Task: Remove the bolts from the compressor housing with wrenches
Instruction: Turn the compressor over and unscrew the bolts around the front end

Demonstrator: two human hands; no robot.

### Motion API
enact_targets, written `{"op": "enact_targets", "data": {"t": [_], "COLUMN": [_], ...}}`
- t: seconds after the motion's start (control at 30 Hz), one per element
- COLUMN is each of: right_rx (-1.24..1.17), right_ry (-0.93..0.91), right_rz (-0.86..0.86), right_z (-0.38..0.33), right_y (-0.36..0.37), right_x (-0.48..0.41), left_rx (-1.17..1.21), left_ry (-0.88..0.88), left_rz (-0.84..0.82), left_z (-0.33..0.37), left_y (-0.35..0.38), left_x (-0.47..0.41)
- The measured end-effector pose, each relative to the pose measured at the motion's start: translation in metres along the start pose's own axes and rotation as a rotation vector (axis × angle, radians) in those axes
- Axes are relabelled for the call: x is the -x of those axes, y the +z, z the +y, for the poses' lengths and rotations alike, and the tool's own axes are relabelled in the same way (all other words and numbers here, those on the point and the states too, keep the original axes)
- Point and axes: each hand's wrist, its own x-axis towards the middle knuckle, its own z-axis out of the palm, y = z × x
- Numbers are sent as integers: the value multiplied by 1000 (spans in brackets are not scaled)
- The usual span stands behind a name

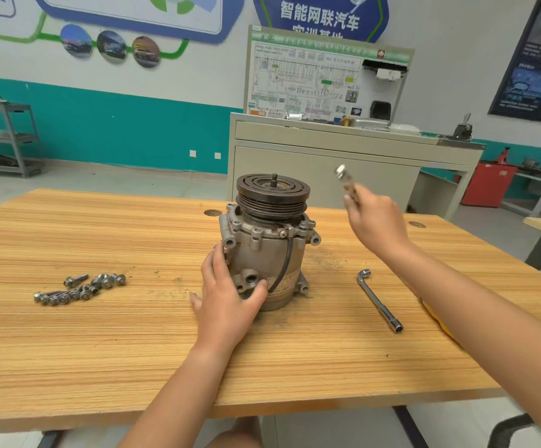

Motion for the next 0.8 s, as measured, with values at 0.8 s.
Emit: {"op": "enact_targets", "data": {"t": [0.8], "right_rx": [883], "right_ry": [-328], "right_rz": [-488], "right_z": [-71], "right_y": [-65], "right_x": [39], "left_rx": [-4], "left_ry": [-38], "left_rz": [49], "left_z": [1], "left_y": [1], "left_x": [0]}}
